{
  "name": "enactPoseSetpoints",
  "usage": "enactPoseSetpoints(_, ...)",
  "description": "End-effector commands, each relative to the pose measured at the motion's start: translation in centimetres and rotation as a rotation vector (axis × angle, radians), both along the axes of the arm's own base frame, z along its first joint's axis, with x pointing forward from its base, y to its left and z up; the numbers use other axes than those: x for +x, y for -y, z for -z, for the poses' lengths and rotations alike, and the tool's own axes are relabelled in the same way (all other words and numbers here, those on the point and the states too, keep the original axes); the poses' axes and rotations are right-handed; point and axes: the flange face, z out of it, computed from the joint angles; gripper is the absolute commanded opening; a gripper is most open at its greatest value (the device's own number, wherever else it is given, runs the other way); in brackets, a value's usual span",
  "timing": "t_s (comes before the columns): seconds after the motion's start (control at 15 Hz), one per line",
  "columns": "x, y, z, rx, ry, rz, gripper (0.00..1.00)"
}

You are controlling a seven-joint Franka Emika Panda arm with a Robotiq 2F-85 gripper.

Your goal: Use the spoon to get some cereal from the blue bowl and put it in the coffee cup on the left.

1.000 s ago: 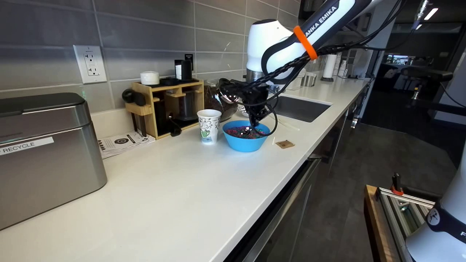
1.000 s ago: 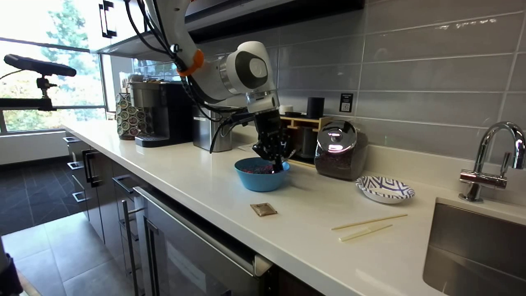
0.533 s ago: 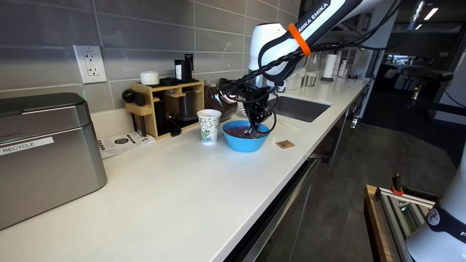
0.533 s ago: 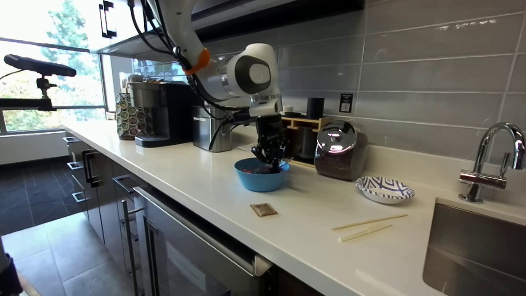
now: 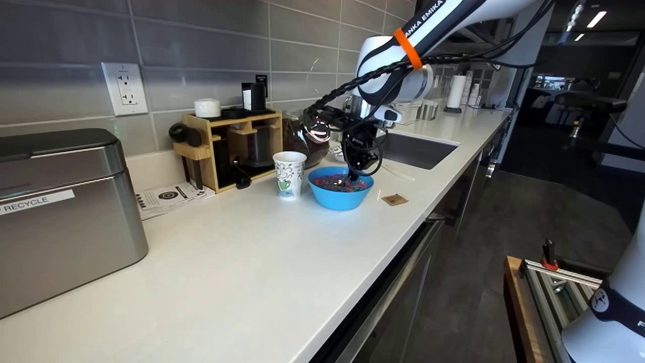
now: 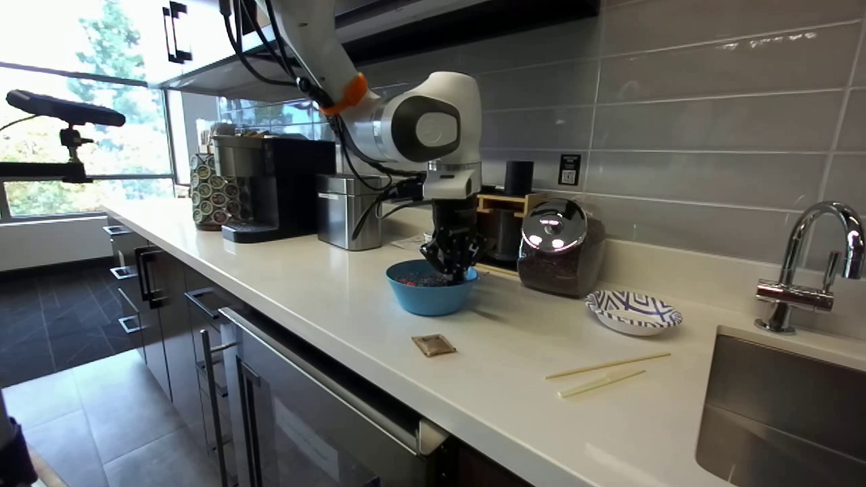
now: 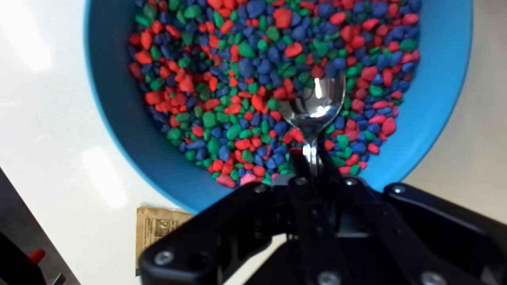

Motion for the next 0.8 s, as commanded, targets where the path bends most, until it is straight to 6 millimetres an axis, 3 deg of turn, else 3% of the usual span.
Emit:
enactPoseSetpoints(0.0,0.1,1.5,0.2,0.060,0.003,0.021,0.02)
enactPoseSetpoints(0.73,0.2,1.8,-2.6,0.137,-0.011,0.023,0.02)
